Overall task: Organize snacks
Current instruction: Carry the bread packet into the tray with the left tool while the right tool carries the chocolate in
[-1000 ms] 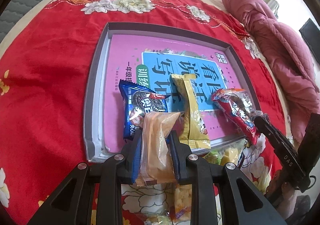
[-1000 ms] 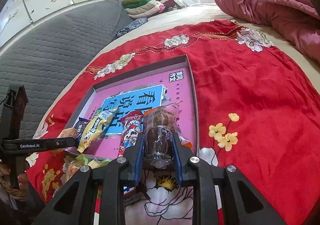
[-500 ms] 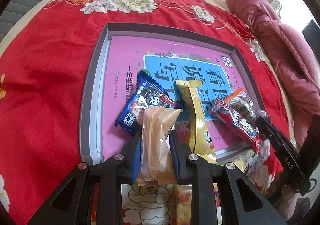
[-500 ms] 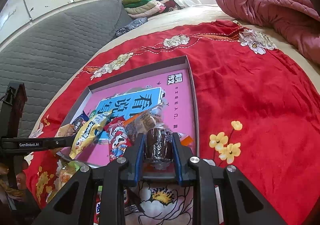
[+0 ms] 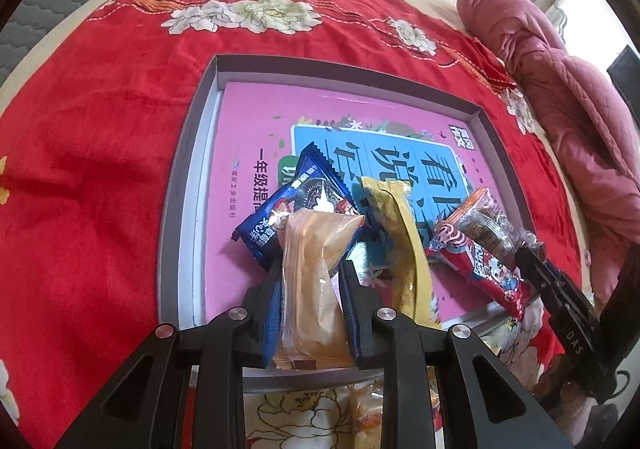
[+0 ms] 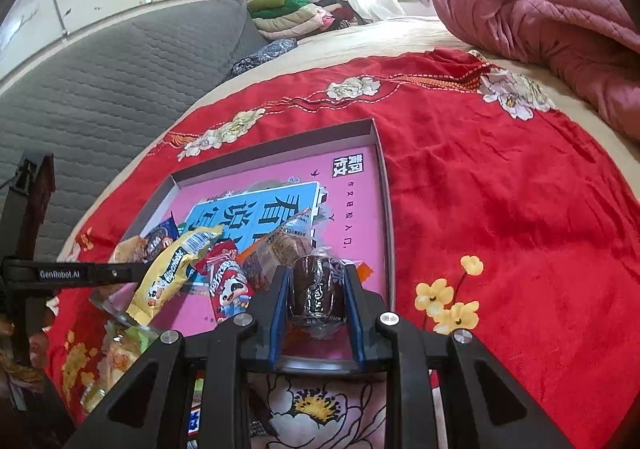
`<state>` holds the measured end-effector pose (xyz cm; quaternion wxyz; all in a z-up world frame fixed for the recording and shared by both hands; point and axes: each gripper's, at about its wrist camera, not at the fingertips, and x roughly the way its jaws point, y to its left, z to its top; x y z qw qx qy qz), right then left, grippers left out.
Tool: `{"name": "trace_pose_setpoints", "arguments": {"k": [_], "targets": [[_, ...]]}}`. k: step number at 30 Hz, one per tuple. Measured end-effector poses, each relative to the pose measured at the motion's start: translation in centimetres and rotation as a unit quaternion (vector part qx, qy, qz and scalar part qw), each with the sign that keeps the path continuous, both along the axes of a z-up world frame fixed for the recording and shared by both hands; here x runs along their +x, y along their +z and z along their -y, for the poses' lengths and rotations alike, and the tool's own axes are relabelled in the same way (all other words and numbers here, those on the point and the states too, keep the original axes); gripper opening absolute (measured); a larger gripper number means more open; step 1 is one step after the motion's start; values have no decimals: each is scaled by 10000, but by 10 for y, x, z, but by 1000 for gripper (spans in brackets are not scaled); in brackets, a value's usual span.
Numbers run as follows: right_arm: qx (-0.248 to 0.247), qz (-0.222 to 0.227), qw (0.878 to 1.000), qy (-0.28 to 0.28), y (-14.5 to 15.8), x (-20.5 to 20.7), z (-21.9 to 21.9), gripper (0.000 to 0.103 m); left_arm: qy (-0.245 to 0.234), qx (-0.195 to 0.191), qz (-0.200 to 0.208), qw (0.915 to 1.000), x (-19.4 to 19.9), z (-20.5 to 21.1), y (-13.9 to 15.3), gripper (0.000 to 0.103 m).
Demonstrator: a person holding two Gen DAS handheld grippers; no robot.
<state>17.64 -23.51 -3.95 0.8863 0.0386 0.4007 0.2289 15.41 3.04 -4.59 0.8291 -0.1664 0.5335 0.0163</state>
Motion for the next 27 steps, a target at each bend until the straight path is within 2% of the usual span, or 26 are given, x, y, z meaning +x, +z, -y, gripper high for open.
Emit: {"name": "trace_pose_setpoints", "arguments": {"k": [11, 27], "targets": [[-207, 84, 9997, 67, -1, -3, -5, 26, 0, -87, 17, 10000, -2, 0, 1, 27], [-222, 83, 9997, 5, 0, -4, -1, 27, 25, -62, -6, 10000, -4, -2, 1, 28]]}}
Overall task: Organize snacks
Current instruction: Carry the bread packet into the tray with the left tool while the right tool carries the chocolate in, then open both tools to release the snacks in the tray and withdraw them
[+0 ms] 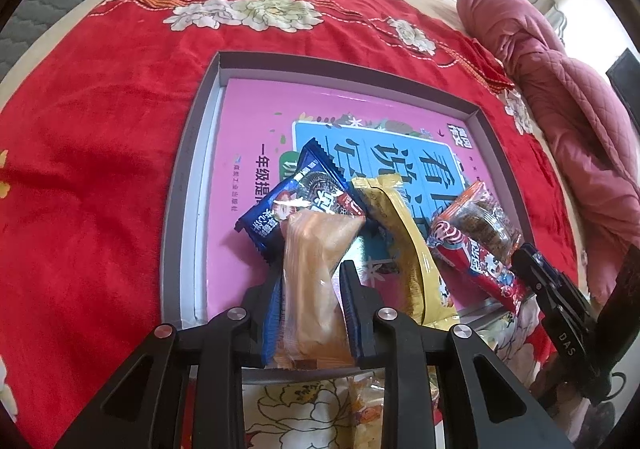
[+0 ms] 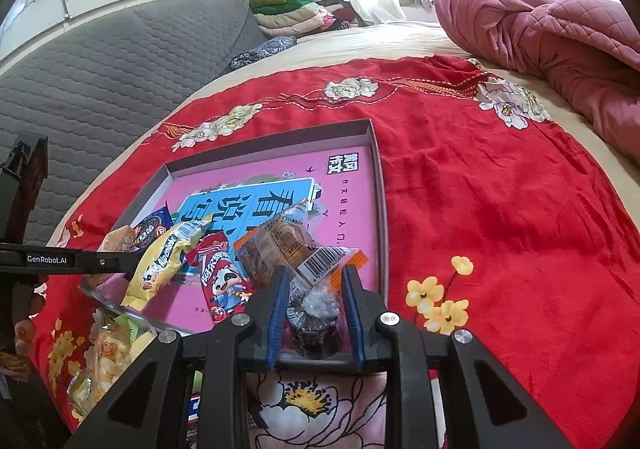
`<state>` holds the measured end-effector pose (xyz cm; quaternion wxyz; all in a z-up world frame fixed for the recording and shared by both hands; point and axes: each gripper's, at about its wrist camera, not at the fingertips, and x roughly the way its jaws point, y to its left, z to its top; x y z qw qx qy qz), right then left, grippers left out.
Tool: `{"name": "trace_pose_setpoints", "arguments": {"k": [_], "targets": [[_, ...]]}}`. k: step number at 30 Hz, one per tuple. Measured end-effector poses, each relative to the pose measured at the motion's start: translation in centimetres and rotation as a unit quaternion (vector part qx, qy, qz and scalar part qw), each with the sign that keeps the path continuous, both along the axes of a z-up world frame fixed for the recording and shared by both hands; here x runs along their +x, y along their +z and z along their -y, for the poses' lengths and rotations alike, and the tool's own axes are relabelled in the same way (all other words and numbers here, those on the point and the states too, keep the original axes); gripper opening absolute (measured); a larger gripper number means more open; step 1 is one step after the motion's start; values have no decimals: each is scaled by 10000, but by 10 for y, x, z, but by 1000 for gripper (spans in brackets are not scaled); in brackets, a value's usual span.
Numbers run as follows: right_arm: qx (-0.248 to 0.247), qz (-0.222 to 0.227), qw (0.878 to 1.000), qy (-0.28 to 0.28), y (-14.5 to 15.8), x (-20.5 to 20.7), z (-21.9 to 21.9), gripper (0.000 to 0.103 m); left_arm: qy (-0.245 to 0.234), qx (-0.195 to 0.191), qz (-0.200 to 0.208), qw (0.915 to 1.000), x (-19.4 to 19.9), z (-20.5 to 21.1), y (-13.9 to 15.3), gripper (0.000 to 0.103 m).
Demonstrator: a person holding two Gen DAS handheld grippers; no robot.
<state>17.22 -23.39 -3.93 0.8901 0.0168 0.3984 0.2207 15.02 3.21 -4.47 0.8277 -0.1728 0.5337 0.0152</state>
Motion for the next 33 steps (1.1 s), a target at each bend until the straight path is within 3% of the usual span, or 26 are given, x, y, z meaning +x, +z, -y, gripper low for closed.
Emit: {"name": "trace_pose_setpoints", "arguments": {"k": [17, 21, 30, 33], "targets": [[-17, 35, 10000, -37, 2, -1, 3, 28, 123, 40, 34, 9999, -5, -8, 6, 42], [-44, 78, 10000, -36, 5, -2, 2, 36, 150, -51, 121, 9998, -8, -10, 12, 44], [-66, 165, 9998, -64, 10, -5, 3, 37, 122, -12, 219, 9997, -12, -8, 22, 46], [-53, 208, 9997, -74, 13, -6, 4, 41, 118, -23, 308, 9995, -15, -7, 28, 53]]}}
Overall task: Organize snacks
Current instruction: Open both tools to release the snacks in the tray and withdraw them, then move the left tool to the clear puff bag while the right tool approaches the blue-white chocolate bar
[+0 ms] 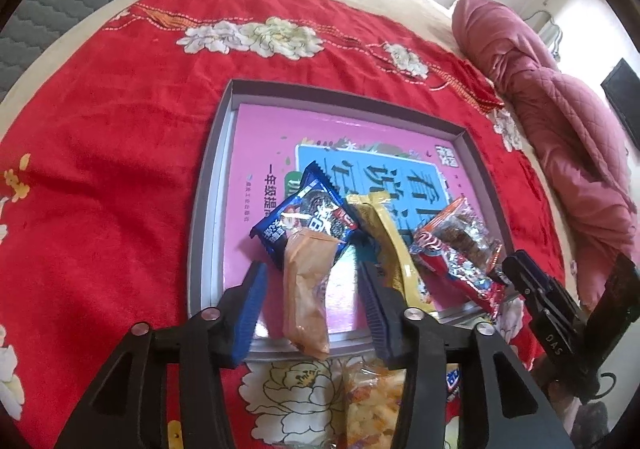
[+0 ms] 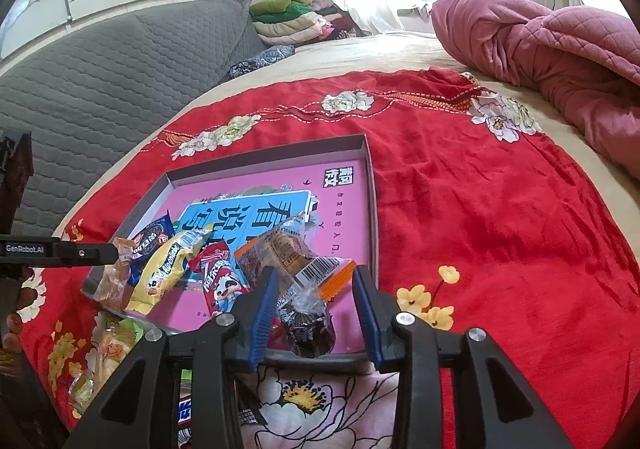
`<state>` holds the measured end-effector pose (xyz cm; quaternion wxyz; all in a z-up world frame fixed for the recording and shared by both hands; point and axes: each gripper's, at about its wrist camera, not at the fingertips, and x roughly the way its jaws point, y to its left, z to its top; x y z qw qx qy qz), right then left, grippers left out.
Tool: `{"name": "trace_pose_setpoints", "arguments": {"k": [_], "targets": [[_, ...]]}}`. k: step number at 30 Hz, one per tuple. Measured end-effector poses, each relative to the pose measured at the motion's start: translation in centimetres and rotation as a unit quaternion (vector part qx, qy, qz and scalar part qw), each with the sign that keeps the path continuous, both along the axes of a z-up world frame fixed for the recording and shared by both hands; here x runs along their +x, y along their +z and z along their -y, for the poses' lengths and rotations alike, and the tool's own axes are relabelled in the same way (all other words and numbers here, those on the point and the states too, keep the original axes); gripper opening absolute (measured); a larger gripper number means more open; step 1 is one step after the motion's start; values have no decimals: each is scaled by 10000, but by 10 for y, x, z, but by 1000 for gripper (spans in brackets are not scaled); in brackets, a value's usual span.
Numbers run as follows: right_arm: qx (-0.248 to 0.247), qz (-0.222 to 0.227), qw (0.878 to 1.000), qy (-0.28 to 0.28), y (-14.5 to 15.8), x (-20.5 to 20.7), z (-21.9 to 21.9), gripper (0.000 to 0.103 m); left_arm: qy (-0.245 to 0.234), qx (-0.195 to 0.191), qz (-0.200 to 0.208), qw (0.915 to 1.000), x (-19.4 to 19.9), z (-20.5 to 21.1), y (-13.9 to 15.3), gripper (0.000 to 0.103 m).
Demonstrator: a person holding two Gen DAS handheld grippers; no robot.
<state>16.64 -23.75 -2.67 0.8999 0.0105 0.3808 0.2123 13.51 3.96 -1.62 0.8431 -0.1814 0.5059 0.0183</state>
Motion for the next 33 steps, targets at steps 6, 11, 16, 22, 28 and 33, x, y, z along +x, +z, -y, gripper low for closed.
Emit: {"name": "trace_pose_setpoints", "arguments": {"k": [6, 11, 16, 22, 28, 33], "targets": [[60, 83, 9999, -50, 4, -3, 2, 51, -22, 7, 74, 10000, -4, 2, 8, 53], [82, 183, 9998, -9, 9, -6, 2, 64, -71, 12, 115, 9999, -10, 4, 13, 53], [94, 451, 9987, 221, 21, -18, -6, 82, -102, 21, 156, 9998, -14, 5, 19, 53], [-22, 447, 9982, 396, 26, -29, -18, 90, -138, 35, 180, 9997, -20, 6, 24, 53], [74, 403, 9988, 286, 34, -38, -16, 97, -171, -5, 196, 9997, -27, 6, 27, 53], [5, 438, 9990, 128, 42, -47, -16, 101, -189, -78, 217, 9996, -31, 5, 30, 53]]}}
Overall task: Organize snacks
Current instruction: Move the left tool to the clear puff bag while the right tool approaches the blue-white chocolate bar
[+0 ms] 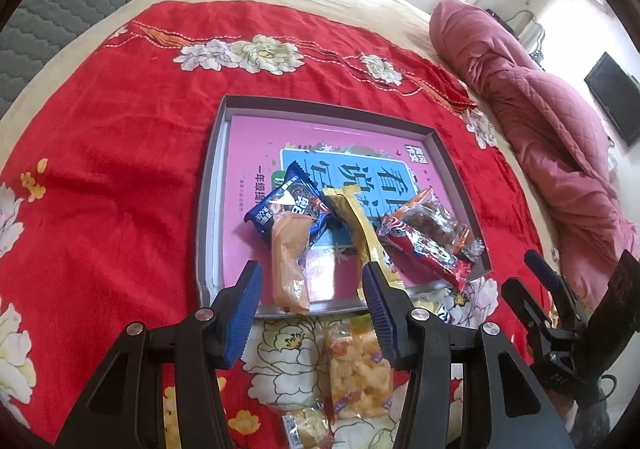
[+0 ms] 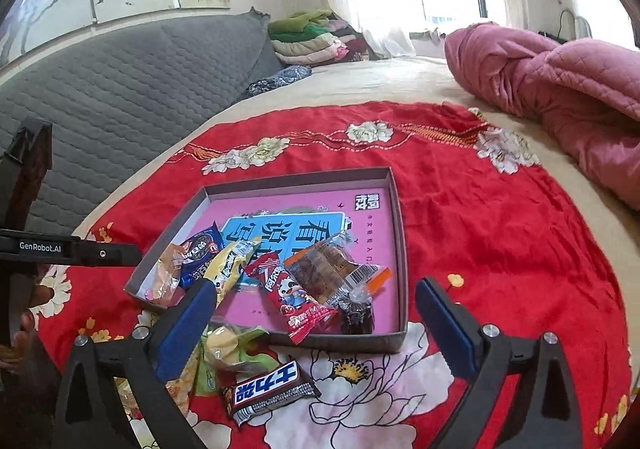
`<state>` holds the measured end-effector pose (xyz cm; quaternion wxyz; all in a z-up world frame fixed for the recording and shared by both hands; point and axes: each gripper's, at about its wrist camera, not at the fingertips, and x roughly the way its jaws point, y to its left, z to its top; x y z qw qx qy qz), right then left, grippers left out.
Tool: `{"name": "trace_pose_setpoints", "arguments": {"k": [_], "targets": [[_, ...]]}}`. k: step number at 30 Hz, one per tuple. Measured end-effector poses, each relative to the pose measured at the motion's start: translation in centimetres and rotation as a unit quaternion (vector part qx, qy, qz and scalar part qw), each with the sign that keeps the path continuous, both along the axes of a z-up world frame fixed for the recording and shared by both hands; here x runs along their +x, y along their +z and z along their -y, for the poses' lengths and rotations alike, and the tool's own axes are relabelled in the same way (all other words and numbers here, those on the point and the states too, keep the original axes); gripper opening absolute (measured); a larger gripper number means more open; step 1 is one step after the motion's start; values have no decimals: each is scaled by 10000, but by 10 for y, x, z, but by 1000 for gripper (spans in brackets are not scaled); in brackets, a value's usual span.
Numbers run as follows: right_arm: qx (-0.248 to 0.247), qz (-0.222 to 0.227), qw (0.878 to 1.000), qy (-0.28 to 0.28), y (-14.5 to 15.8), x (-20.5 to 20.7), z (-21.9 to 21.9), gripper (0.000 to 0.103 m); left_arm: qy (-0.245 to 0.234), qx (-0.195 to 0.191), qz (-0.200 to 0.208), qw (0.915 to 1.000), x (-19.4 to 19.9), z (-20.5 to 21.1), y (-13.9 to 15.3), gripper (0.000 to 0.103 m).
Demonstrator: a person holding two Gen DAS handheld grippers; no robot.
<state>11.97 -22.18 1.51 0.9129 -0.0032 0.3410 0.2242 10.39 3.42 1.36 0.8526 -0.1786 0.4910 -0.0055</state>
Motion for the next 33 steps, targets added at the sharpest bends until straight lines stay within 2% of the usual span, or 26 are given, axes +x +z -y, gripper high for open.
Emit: {"name": "trace_pose_setpoints", "arguments": {"k": [4, 8, 12, 18, 24, 28, 33], "targets": [[21, -43, 10000, -66, 4, -5, -1, 101, -13, -53, -1, 10000, -5, -1, 2, 53], [377, -341, 9987, -18, 1, -9, 4, 101, -48, -110, 5, 9999, -9, -1, 3, 53], [481, -626, 9969, -70, -4, -14, 8, 101, -99, -158, -16, 9998, -15, 0, 2, 53], [289, -736, 9964, -292, -7, -22, 13, 101, -189, -199, -82, 9996, -21, 5, -2, 54], [164, -1053, 9940, -251, -16, -29, 9, 101, -313, -238, -196, 9990, -27, 13, -9, 54], [-122, -1142, 9932, -179, -21, -35, -1, 101, -403, -212, -263, 9986, -30, 18, -13, 54], [-109, -1448, 9892, -191, -30, -38, -6, 101, -524, -302, -386, 9974, -33, 25, -21, 54]]}}
